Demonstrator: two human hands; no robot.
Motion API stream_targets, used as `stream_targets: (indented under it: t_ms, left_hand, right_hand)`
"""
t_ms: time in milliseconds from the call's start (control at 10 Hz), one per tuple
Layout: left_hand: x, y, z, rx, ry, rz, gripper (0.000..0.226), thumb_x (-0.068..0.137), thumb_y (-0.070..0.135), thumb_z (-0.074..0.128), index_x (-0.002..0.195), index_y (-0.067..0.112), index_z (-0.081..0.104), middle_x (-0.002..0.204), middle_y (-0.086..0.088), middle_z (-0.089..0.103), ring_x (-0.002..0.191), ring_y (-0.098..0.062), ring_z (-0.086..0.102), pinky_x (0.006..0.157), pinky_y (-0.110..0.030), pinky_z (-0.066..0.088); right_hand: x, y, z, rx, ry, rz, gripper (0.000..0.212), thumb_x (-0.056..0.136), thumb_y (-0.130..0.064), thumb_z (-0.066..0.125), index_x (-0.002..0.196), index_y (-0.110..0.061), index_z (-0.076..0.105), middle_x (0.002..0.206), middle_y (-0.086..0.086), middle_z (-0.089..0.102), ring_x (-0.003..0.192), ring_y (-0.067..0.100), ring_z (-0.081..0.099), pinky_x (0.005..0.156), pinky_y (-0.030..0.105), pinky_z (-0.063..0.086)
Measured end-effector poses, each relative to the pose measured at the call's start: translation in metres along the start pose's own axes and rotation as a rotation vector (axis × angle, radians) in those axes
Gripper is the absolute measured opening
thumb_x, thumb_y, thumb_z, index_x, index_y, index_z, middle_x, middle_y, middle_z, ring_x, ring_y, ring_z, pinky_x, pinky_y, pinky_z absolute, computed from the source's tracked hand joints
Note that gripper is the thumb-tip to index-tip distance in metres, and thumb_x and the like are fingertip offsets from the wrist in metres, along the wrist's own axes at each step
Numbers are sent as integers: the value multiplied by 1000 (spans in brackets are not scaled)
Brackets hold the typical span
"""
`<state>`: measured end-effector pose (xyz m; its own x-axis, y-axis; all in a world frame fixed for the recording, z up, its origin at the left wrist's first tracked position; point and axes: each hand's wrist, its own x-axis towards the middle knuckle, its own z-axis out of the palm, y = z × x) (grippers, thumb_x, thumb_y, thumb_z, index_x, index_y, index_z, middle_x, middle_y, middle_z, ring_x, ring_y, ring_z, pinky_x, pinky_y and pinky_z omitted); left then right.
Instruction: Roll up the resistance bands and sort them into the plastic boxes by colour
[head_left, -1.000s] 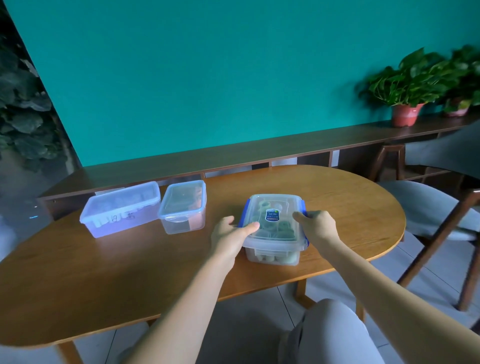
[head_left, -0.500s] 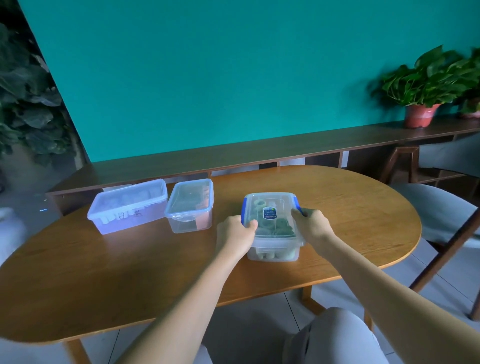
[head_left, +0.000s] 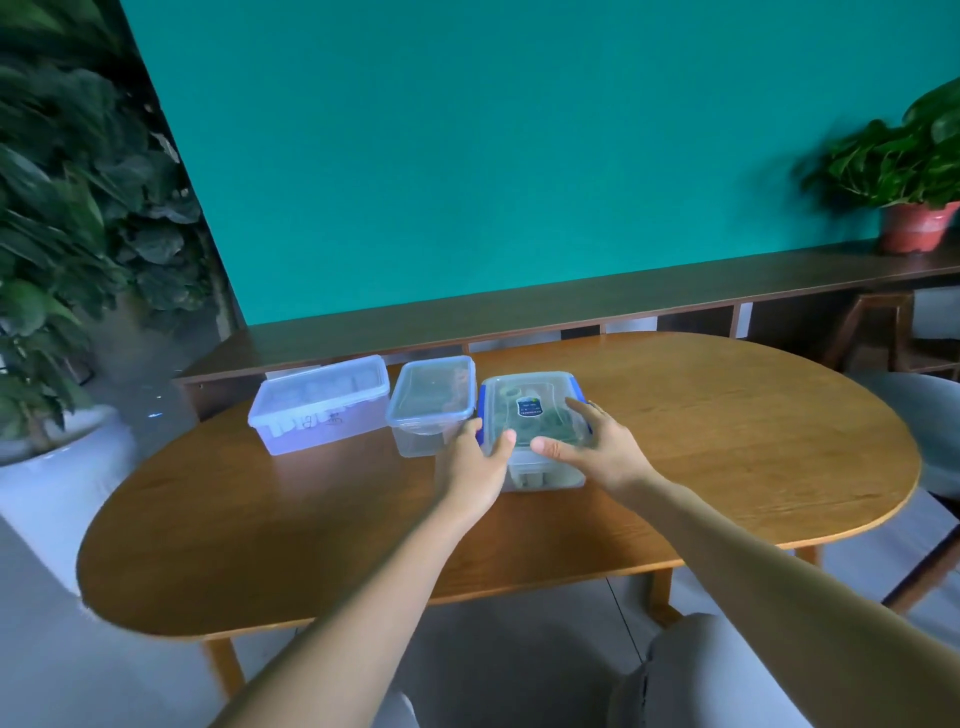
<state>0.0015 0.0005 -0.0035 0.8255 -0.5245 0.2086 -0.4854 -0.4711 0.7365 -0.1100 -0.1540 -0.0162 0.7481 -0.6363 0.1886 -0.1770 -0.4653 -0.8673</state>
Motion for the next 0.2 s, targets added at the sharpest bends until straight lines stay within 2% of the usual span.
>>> stream_targets:
  t_ms: [100,200]
  left_hand:
    - [-5,-4,-11,12,18,45,56,96,51,57,143,22,50,137,4,61,122,-18,58,100,-34,47]
    - [-8,4,-29,-6,80,65,55,97,45,58,145,19,48,140,1,59,128,-18,54,103,-32,42]
  right_hand:
    - [6,-6,-2,-79,26,-7,109,66,-74,78,153,-20,39,153,5,48,139,25,46,113,41,42]
    - [9,-14,-4,-167,55,-35,107,70,-73,75,154,-19,37,155,5,45,140,26,44,113,40,41]
